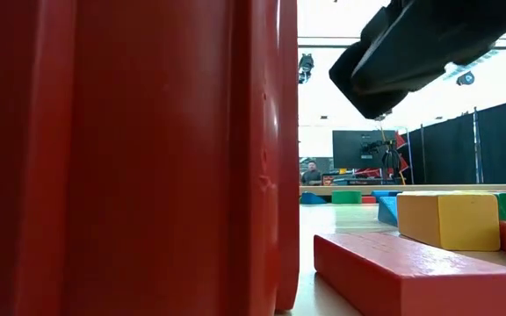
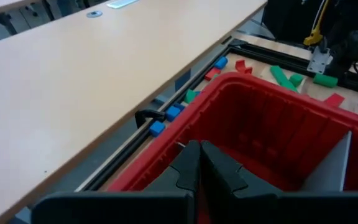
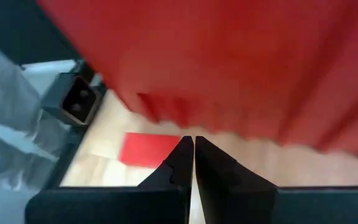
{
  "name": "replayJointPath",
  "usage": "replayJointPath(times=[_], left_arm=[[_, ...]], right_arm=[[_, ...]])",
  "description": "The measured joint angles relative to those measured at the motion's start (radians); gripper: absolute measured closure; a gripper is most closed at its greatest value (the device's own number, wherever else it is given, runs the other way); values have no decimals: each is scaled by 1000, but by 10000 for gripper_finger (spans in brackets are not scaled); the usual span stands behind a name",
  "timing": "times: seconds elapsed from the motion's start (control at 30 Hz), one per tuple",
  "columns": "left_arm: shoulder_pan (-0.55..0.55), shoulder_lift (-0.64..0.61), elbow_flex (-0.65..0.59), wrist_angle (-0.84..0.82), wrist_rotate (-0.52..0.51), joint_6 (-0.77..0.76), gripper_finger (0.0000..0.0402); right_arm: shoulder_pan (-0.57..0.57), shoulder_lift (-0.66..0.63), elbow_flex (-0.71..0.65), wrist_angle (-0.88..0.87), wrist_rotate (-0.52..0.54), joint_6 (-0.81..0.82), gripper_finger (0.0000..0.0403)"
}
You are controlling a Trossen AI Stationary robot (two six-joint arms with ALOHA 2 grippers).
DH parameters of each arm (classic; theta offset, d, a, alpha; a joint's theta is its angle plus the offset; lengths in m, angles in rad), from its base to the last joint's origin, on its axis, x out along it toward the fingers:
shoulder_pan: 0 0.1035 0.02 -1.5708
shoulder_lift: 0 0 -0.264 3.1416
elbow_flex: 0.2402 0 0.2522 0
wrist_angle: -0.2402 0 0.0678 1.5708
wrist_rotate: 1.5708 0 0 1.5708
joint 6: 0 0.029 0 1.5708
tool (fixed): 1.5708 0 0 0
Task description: Sort blocks
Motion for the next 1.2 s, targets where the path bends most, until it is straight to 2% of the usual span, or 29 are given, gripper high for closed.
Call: replayJointPath(times=[0.43,0.97,1.2], left_arm=[[0,-41,0,-10,1,10,402],[0,-43,0,-20,2,10,402],[0,-42,0,-24,3,16,402]], right_arm=[[85,215,200,-15,-24,-2,403],[83,310,198,-13,-5,51,403],[83,309,206,-144,13,88,403]])
